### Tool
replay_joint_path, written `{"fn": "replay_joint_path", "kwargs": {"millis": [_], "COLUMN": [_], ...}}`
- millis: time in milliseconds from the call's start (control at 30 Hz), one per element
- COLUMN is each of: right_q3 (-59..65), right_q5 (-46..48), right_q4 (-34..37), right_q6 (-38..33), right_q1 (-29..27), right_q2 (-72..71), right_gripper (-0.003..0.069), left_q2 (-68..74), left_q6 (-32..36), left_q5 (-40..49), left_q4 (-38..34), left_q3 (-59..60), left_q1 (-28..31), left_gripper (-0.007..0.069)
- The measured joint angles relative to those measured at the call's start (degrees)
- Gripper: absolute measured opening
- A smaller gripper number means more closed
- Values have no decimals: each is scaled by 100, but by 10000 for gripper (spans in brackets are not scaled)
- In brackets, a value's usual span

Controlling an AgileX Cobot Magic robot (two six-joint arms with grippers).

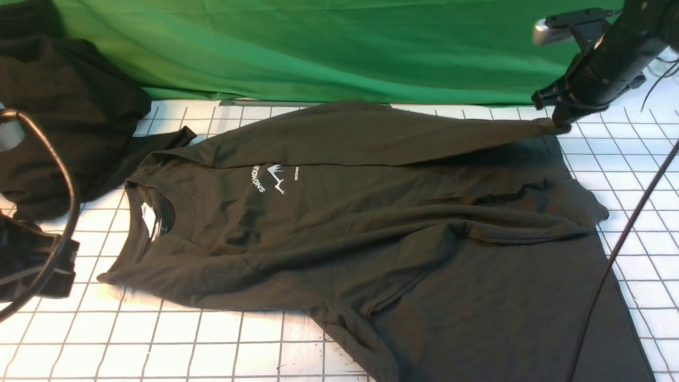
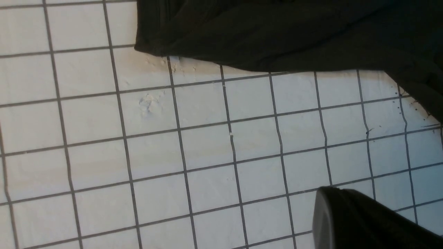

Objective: Fold a long-sleeved shirt over a white checkered tablecloth.
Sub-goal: 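Pull the gripped part of the black shirt across the shirt with the right gripper, then grasp the near edge of the shirt at its hem and shoulder corners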

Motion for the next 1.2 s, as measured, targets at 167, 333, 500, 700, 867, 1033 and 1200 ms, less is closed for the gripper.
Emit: {"fn": "replay_joint_path", "kwargs": {"millis": [167, 333, 500, 700, 867, 1033, 1200], "right_q3": [376, 1665, 3141, 4314, 4983, 5004, 4966], "right_q5": [612, 639, 192, -158, -456, 51, 546], "right_q4": [20, 25, -6, -25, -73, -159, -65], "right_q6": [-123, -82, 39, 64, 93, 197, 243], "right_q1": [6, 6, 6, 6, 6, 6, 0], "right_q2": [-660, -1533, -2316, -2478, -2473, -2588, -3258], "right_gripper": [1, 1, 1, 8, 204, 485, 491], "left_q2": [0, 0, -57, -185, -222, -222, 73], "left_q6": [0, 0, 8, 8, 8, 8, 3], "left_q5": [-33, -23, -23, 95, 111, 137, 290], "left_q4": [-5, -5, -5, -72, -107, -267, -512], "left_q3": [0, 0, 0, 0, 0, -20, -427], "left_q1": [0, 0, 0, 0, 0, 0, 0], "left_gripper": [4, 4, 4, 4, 4, 4, 4]}}
